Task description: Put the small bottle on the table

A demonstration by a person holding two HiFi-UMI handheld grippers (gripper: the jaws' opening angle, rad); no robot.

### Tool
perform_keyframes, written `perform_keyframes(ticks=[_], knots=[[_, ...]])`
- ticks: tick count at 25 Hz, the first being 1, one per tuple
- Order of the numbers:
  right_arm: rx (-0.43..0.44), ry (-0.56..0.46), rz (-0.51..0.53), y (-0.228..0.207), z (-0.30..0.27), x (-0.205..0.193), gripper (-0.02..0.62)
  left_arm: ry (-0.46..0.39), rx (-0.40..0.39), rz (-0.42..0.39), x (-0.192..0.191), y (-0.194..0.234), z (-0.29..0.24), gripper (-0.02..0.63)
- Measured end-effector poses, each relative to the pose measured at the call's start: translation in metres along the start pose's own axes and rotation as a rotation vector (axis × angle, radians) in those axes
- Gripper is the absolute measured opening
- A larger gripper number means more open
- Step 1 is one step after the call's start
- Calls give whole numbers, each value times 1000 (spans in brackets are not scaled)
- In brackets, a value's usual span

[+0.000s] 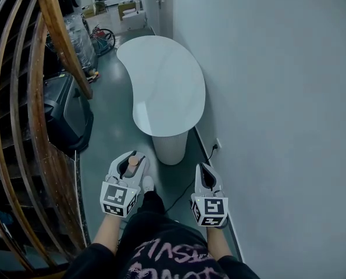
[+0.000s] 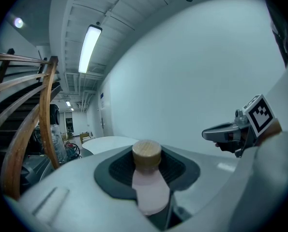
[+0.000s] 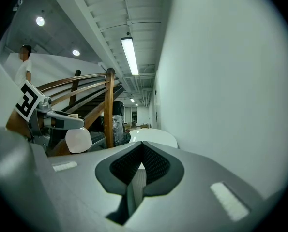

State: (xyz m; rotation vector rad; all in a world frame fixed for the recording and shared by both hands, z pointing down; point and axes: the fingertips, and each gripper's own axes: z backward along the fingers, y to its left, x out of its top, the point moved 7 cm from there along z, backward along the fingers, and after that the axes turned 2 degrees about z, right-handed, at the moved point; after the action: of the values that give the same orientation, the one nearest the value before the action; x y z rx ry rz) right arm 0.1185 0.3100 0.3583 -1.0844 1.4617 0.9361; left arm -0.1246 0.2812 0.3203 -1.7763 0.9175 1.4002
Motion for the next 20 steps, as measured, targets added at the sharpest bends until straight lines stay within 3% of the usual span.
perform_keyframes(ticks=[20], knots=[[-35, 57, 4, -1, -80, 2, 12, 39, -35, 39, -15, 60, -64, 133]])
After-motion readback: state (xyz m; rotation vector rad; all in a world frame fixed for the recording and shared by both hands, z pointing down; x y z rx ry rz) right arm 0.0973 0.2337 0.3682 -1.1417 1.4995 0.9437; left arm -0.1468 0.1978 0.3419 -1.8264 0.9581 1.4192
